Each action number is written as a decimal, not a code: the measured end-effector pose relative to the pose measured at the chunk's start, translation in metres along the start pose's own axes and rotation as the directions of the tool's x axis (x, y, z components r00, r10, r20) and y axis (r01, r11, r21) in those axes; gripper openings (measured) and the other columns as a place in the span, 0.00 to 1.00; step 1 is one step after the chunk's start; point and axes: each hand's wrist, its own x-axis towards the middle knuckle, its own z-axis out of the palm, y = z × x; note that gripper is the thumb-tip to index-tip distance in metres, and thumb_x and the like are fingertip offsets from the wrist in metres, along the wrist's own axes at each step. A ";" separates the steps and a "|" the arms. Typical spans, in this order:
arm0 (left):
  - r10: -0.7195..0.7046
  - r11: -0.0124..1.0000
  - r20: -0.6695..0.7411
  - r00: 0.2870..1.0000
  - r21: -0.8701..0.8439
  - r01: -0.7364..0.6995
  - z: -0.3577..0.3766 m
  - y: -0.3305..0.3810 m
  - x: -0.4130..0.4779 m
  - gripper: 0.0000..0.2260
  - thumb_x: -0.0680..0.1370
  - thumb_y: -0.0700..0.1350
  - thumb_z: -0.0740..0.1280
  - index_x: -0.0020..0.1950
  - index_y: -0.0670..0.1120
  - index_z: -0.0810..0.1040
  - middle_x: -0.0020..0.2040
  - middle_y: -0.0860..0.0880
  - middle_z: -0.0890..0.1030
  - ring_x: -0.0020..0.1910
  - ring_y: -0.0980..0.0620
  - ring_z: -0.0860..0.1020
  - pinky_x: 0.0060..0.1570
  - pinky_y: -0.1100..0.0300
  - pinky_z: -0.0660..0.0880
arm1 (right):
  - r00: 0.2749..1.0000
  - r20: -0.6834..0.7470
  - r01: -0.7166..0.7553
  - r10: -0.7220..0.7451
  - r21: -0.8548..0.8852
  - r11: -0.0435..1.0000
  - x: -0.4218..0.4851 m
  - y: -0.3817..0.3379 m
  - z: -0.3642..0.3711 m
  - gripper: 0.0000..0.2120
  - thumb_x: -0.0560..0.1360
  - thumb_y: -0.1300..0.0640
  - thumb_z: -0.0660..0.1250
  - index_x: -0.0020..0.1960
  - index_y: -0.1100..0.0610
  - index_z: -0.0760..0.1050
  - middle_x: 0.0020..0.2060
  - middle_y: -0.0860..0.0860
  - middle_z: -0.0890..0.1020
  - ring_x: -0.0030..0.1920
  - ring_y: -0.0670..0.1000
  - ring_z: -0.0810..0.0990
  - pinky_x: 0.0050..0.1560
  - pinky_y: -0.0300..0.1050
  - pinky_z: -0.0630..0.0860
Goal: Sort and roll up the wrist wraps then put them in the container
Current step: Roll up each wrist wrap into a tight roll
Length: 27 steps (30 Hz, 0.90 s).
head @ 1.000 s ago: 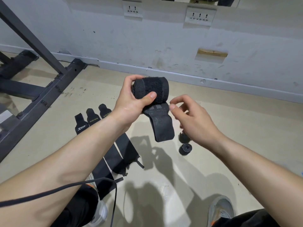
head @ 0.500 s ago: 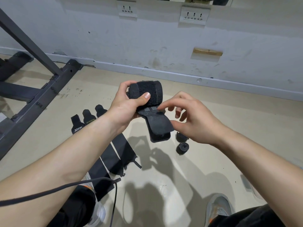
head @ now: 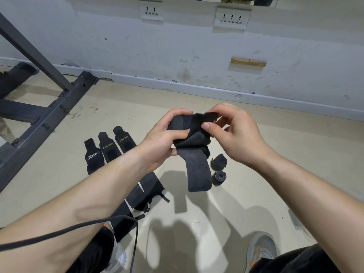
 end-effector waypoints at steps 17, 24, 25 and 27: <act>0.172 0.967 -0.041 0.984 0.197 -0.161 0.015 -0.005 -0.007 0.14 0.77 0.37 0.74 0.61 0.46 0.77 0.48 0.51 0.85 0.48 0.51 0.84 0.41 0.61 0.80 | 0.984 -0.111 -0.136 0.136 0.010 0.991 -0.002 0.007 0.009 0.12 0.77 0.54 0.73 0.37 0.51 0.75 0.30 0.42 0.75 0.30 0.44 0.72 0.33 0.36 0.65; 0.142 0.981 -0.031 0.989 0.141 -0.136 0.018 -0.008 -0.010 0.14 0.79 0.37 0.71 0.64 0.45 0.75 0.48 0.51 0.85 0.49 0.52 0.84 0.42 0.61 0.80 | 0.975 -0.158 -0.161 0.159 -0.001 0.987 -0.004 0.007 0.016 0.12 0.76 0.52 0.73 0.37 0.48 0.73 0.37 0.44 0.72 0.34 0.41 0.71 0.37 0.35 0.64; 0.140 0.982 -0.029 0.990 0.132 -0.135 0.019 -0.008 -0.011 0.14 0.79 0.37 0.71 0.64 0.45 0.75 0.49 0.51 0.86 0.50 0.52 0.85 0.42 0.61 0.80 | 0.974 -0.158 -0.166 0.164 -0.003 0.986 -0.004 0.007 0.017 0.12 0.76 0.52 0.73 0.37 0.48 0.73 0.38 0.44 0.72 0.34 0.41 0.71 0.37 0.35 0.64; 0.143 0.982 -0.021 0.989 0.126 -0.140 0.019 -0.008 -0.012 0.16 0.79 0.37 0.71 0.65 0.45 0.75 0.50 0.50 0.86 0.51 0.52 0.85 0.45 0.60 0.80 | 0.973 -0.150 -0.180 0.178 -0.001 0.984 -0.003 0.007 0.017 0.12 0.76 0.51 0.73 0.37 0.48 0.73 0.38 0.45 0.72 0.34 0.40 0.71 0.38 0.36 0.64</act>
